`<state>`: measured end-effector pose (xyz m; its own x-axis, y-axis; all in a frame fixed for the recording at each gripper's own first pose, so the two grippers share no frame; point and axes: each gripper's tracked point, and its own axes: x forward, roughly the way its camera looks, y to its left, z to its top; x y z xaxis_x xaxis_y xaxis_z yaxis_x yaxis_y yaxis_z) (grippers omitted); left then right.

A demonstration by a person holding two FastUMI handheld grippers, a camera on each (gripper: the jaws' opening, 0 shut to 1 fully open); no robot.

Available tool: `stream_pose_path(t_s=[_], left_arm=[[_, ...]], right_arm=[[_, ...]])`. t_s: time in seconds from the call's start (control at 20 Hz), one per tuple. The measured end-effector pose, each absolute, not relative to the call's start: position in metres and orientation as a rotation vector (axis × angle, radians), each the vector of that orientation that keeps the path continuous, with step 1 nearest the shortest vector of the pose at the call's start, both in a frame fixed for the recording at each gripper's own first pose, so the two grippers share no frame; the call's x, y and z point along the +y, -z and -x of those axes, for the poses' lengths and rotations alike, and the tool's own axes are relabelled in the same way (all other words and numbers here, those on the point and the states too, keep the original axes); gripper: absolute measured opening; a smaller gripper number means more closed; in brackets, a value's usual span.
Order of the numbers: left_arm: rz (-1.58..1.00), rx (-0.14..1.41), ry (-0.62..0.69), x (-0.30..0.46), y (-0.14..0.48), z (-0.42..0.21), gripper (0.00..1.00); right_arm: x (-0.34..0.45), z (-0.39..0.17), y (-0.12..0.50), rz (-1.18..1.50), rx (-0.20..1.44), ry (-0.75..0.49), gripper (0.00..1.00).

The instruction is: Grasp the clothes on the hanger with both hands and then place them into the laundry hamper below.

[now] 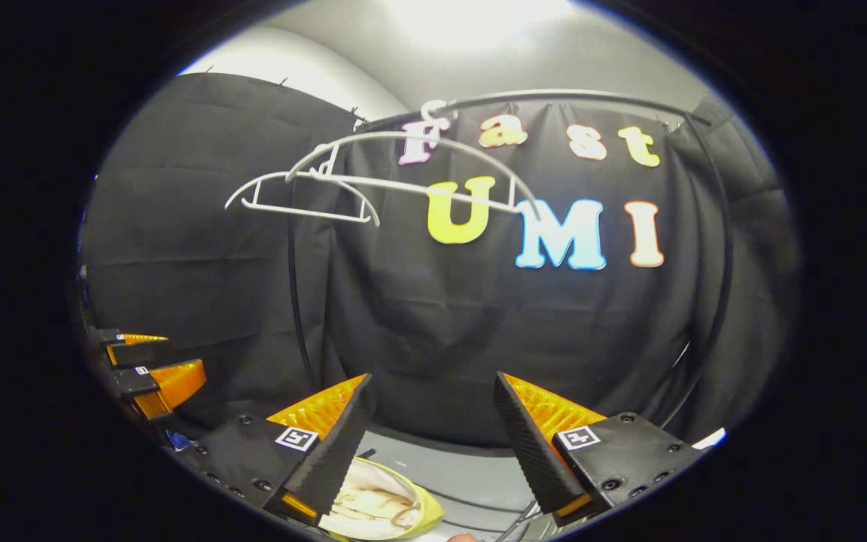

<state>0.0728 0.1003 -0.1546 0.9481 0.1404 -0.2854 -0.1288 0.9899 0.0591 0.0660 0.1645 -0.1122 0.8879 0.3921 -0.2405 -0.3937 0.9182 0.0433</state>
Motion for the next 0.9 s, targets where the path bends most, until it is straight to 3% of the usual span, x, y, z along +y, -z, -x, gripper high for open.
stream_pose_path(t_s=[0.45, 0.9], left_arm=[[-0.053, 0.155, -0.074, 0.069, 0.001, -0.071, 0.90], [-0.067, 0.095, -0.005, 0.071, -0.081, -0.037, 0.89]], right_arm=[[0.066, -0.043, -0.013, 0.024, 0.087, -0.269, 0.96], [-0.027, -0.004, -0.059, 0.031, 0.025, -0.089, 0.96]])
